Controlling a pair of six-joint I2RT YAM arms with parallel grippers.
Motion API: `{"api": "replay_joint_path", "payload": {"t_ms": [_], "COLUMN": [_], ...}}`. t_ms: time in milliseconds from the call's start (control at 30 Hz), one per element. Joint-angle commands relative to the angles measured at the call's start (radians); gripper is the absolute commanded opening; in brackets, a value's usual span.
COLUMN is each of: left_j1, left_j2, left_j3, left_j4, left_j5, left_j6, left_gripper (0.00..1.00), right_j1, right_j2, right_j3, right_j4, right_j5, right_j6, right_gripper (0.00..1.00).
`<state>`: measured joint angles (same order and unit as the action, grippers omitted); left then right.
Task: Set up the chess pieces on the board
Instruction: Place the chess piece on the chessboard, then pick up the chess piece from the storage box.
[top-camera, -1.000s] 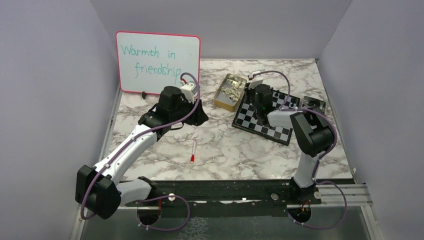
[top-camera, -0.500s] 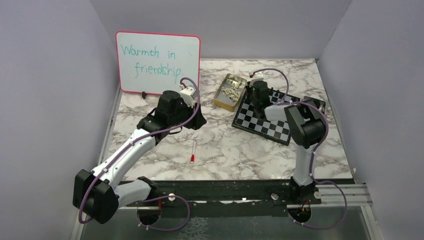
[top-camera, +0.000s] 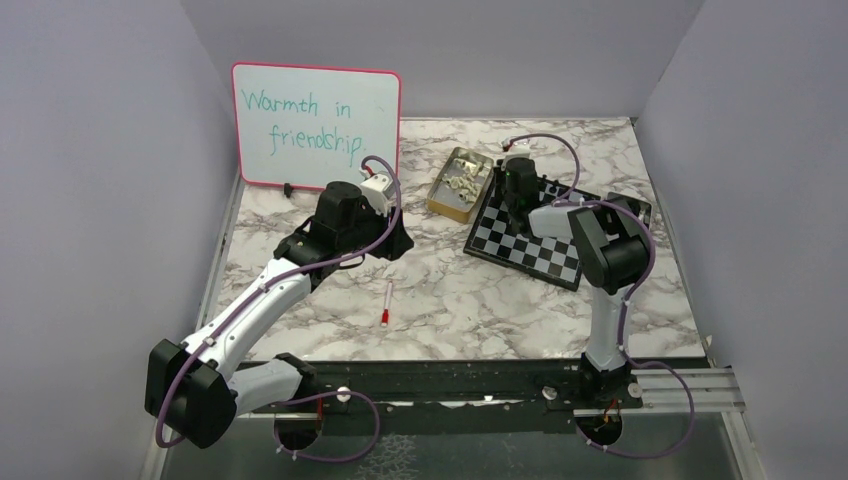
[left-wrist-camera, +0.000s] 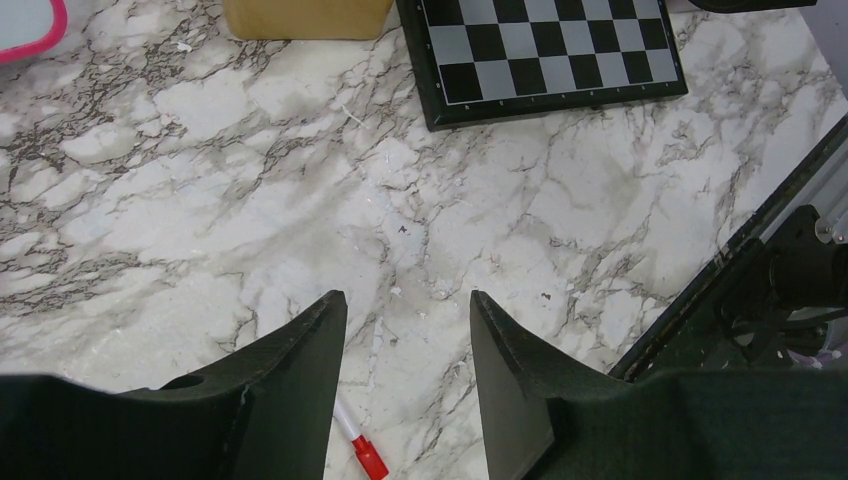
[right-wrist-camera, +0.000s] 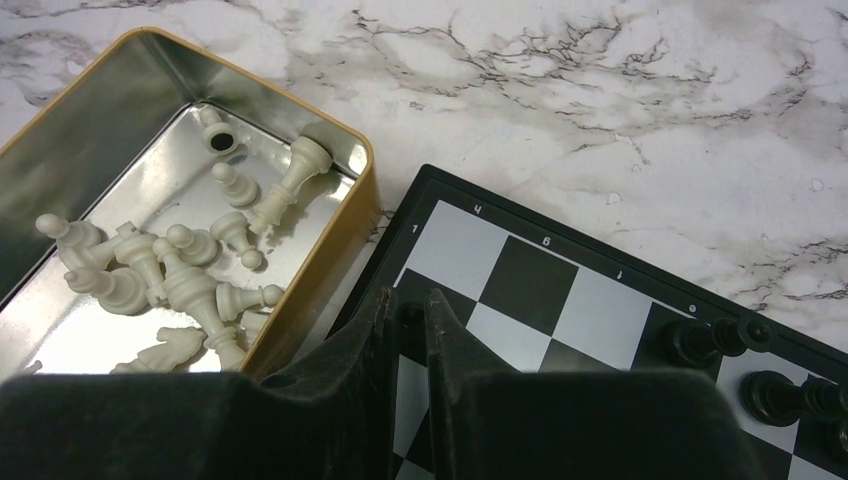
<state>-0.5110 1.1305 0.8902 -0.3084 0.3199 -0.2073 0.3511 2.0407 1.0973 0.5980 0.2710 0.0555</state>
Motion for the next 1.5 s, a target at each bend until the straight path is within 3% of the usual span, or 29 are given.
{"api": "replay_joint_path", "payload": {"t_ms": [0,467,900,1067,1200,1267,1300,1467], "left_j1": [-0.003,-0.004,-0.004,-0.004,-0.004,-0.004,-0.004,-0.004], "left_j2": [-0.022,-0.021,-0.021,-0.022,-0.033,-0.035,-0.035,-0.053], "left_j3": [-0.005,-0.003,-0.007,0.006,0.027,0.043,0.048,0.043], "left_j4": [0.022,0.022,0.022,0.024,0.029,0.029,0.029,0.031], "left_j5": [-0.022,-0.025,-0.033,-0.045,-0.045,-0.044,-0.044,-0.077], "left_j6": [0.013,0.014,0.017,0.002,-0.009,-0.013,-0.014,-0.006], "left_gripper": [0.5,0.5,0.53,0.61,0.67,0.79,0.95,0.99], "right_j1": [-0.006,-0.01,-0.027,-0.038,-0.055,-0.075,-0.092,-0.243], "right_j2": [0.03,0.034,-0.1,-0.236,-0.314,-0.348,-0.376,-0.466], "right_j3": [0.039,0.048,0.036,-0.001,0.051,0.068,0.063,0.007], "right_j4": [-0.02,-0.029,-0.1,-0.16,-0.346,-0.433,-0.469,-0.548], "right_j5": [0.042,0.032,-0.106,-0.113,-0.022,-0.007,-0.007,-0.077], "right_j6": [0.02,0.022,-0.004,0.014,0.04,0.043,0.053,0.142], "right_gripper": [0.2,0.21,0.41,0.46,0.46,0.46,0.46,0.43]}}
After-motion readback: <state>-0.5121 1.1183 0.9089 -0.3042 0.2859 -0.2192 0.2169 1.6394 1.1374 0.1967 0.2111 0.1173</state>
